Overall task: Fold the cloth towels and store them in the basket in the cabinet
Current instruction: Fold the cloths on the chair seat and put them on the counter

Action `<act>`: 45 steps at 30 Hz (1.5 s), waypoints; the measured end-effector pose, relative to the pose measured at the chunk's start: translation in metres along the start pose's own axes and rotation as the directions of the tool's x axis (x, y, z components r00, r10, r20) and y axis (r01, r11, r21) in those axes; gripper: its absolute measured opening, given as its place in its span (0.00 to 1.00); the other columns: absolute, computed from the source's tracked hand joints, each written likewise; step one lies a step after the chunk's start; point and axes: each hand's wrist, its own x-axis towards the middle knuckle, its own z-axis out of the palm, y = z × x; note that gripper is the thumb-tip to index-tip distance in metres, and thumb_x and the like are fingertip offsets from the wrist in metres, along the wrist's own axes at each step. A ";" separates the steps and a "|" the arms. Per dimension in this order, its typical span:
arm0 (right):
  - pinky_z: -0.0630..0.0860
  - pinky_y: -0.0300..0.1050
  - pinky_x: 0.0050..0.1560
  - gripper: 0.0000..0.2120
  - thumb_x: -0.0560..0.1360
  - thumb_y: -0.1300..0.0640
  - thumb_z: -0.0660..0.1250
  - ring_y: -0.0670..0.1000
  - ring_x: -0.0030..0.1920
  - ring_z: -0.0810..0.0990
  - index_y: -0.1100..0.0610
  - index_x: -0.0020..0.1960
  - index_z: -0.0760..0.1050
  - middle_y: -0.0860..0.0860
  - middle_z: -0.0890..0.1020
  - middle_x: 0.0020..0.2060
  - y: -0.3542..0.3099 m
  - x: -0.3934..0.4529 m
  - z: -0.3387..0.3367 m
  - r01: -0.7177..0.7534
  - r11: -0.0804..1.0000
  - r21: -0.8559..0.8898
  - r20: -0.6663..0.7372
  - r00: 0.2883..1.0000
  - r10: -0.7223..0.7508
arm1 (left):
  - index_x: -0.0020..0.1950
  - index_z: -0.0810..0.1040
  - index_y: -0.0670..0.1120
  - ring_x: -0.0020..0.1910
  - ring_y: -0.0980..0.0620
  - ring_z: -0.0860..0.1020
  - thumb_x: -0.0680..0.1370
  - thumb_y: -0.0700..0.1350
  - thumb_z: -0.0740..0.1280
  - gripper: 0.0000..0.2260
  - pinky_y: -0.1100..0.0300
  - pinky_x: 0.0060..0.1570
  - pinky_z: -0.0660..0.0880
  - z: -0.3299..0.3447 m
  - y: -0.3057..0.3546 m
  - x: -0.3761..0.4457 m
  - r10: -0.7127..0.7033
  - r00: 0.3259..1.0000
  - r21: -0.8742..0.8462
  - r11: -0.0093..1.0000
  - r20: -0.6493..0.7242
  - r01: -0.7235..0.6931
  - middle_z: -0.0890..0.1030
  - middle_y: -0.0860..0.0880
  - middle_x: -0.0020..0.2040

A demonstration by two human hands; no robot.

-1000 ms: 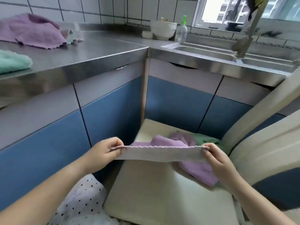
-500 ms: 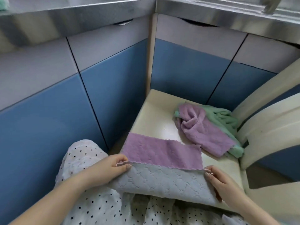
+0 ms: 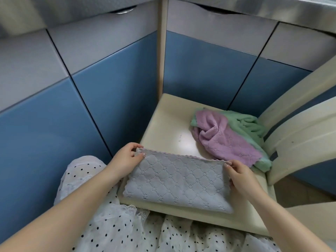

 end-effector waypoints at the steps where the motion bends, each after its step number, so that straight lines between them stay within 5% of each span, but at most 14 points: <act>1: 0.74 0.49 0.38 0.08 0.78 0.54 0.63 0.53 0.32 0.76 0.53 0.41 0.75 0.48 0.78 0.29 0.000 0.002 0.000 -0.002 1.000 -0.026 -0.006 1.000 0.002 | 0.61 0.71 0.52 0.47 0.54 0.80 0.78 0.48 0.65 0.12 0.60 0.43 0.74 0.002 -0.001 0.005 0.005 1.000 0.040 0.999 -0.011 -0.005 0.82 0.51 0.50; 6: 0.65 0.43 0.35 0.11 0.78 0.54 0.62 0.50 0.34 0.72 0.59 0.40 0.73 0.50 0.76 0.31 -0.002 0.013 0.002 0.010 0.986 -0.164 -0.021 1.000 -0.013 | 0.62 0.71 0.50 0.47 0.55 0.78 0.78 0.49 0.65 0.13 0.64 0.39 0.69 0.007 -0.004 0.020 0.023 0.999 0.125 0.992 -0.045 -0.017 0.80 0.50 0.52; 10: 0.64 0.35 0.35 0.12 0.78 0.54 0.62 0.46 0.34 0.72 0.52 0.36 0.70 0.46 0.75 0.31 -0.005 0.015 0.002 0.021 0.981 -0.195 -0.019 1.000 -0.025 | 0.63 0.71 0.49 0.47 0.53 0.78 0.78 0.50 0.64 0.15 0.58 0.44 0.73 0.009 -0.006 0.026 0.019 0.998 0.147 0.989 -0.066 -0.009 0.81 0.50 0.50; 14: 0.69 0.45 0.38 0.05 0.78 0.54 0.63 0.52 0.40 0.78 0.52 0.43 0.73 0.48 0.80 0.37 -0.008 0.014 -0.002 0.002 0.987 -0.163 -0.029 1.000 -0.007 | 0.66 0.69 0.49 0.48 0.53 0.78 0.78 0.53 0.64 0.18 0.54 0.49 0.75 0.006 -0.003 0.024 -0.004 0.995 0.129 0.991 -0.104 0.018 0.80 0.52 0.50; 17: 0.75 0.46 0.46 0.06 0.77 0.53 0.64 0.50 0.43 0.81 0.50 0.53 0.74 0.47 0.82 0.45 -0.007 0.000 -0.014 0.002 0.988 -0.157 -0.036 0.999 -0.007 | 0.66 0.70 0.50 0.53 0.52 0.76 0.77 0.54 0.64 0.19 0.52 0.54 0.74 0.004 -0.005 0.010 0.141 0.957 0.360 0.932 -0.252 -0.042 0.77 0.53 0.57; 20: 0.70 0.41 0.53 0.11 0.77 0.57 0.64 0.48 0.54 0.78 0.54 0.59 0.75 0.49 0.80 0.54 -0.007 -0.020 -0.006 0.165 0.955 -0.247 -0.098 0.976 -0.194 | 0.63 0.75 0.48 0.61 0.48 0.73 0.77 0.51 0.62 0.16 0.50 0.59 0.69 0.018 -0.004 -0.011 0.367 0.900 0.575 0.799 -0.235 -0.175 0.76 0.51 0.61; 22: 0.67 0.38 0.57 0.13 0.77 0.55 0.61 0.52 0.58 0.76 0.58 0.58 0.77 0.54 0.79 0.56 -0.017 -0.033 0.018 0.370 0.872 -0.320 -0.073 0.908 -0.412 | 0.61 0.77 0.48 0.61 0.49 0.75 0.76 0.51 0.57 0.18 0.50 0.61 0.70 0.043 0.001 -0.024 0.495 0.864 0.649 0.689 -0.094 -0.324 0.78 0.51 0.60; 24: 0.73 0.46 0.58 0.17 0.76 0.52 0.57 0.56 0.58 0.78 0.58 0.58 0.76 0.59 0.79 0.58 -0.023 -0.037 0.052 0.537 0.741 -0.404 0.032 0.817 -0.575 | 0.63 0.76 0.47 0.64 0.49 0.75 0.75 0.50 0.53 0.21 0.47 0.64 0.68 0.072 0.006 -0.031 0.510 0.857 0.698 0.587 0.074 -0.410 0.78 0.50 0.63; 27: 0.75 0.62 0.54 0.18 0.76 0.50 0.54 0.57 0.60 0.79 0.55 0.62 0.72 0.56 0.80 0.59 -0.030 -0.033 0.090 0.574 0.649 -0.499 0.137 0.792 -0.595 | 0.75 0.60 0.45 0.76 0.49 0.56 0.80 0.49 0.48 0.23 0.49 0.73 0.49 0.099 0.014 -0.031 0.394 0.897 0.735 0.545 0.200 -0.404 0.59 0.48 0.76; 31: 0.65 0.57 0.65 0.24 0.75 0.45 0.54 0.54 0.66 0.74 0.53 0.66 0.73 0.53 0.75 0.65 -0.023 -0.025 0.096 0.521 0.586 -0.621 0.227 0.835 -0.502 | 0.75 0.62 0.46 0.76 0.49 0.54 0.78 0.55 0.44 0.28 0.49 0.72 0.50 0.097 0.008 -0.028 0.327 0.928 0.810 0.486 0.179 -0.328 0.58 0.47 0.76; 34: 0.56 0.55 0.66 0.28 0.78 0.38 0.45 0.54 0.69 0.71 0.50 0.69 0.70 0.53 0.72 0.69 -0.016 -0.023 0.084 0.468 0.555 -0.688 0.249 0.870 -0.425 | 0.77 0.42 0.49 0.76 0.51 0.37 0.76 0.65 0.37 0.34 0.50 0.72 0.33 0.089 -0.005 -0.023 0.255 0.949 0.808 0.510 0.187 -0.296 0.37 0.51 0.76; 37: 0.54 0.54 0.67 0.33 0.77 0.34 0.40 0.55 0.70 0.68 0.49 0.71 0.67 0.52 0.70 0.70 -0.006 -0.021 0.071 0.420 0.560 -0.714 0.243 0.899 -0.364 | 0.77 0.38 0.48 0.72 0.53 0.30 0.70 0.69 0.30 0.40 0.52 0.70 0.30 0.079 -0.007 -0.022 0.264 0.953 0.826 0.497 0.148 -0.266 0.34 0.51 0.75; 43: 0.53 0.51 0.67 0.32 0.77 0.35 0.45 0.56 0.69 0.69 0.52 0.69 0.70 0.54 0.72 0.69 0.003 -0.021 0.053 0.384 0.576 -0.722 0.205 0.913 -0.352 | 0.77 0.41 0.47 0.76 0.51 0.37 0.72 0.69 0.35 0.39 0.51 0.72 0.34 0.070 -0.004 -0.024 0.236 0.963 0.796 0.554 0.130 -0.243 0.39 0.50 0.77; 45: 0.56 0.54 0.68 0.28 0.74 0.39 0.52 0.56 0.67 0.72 0.53 0.66 0.73 0.54 0.74 0.66 -0.005 -0.019 0.053 0.424 0.582 -0.693 0.184 0.886 -0.427 | 0.76 0.56 0.47 0.76 0.51 0.53 0.76 0.62 0.44 0.32 0.51 0.74 0.41 0.071 0.001 -0.036 0.358 0.914 0.756 0.541 0.189 -0.368 0.56 0.48 0.77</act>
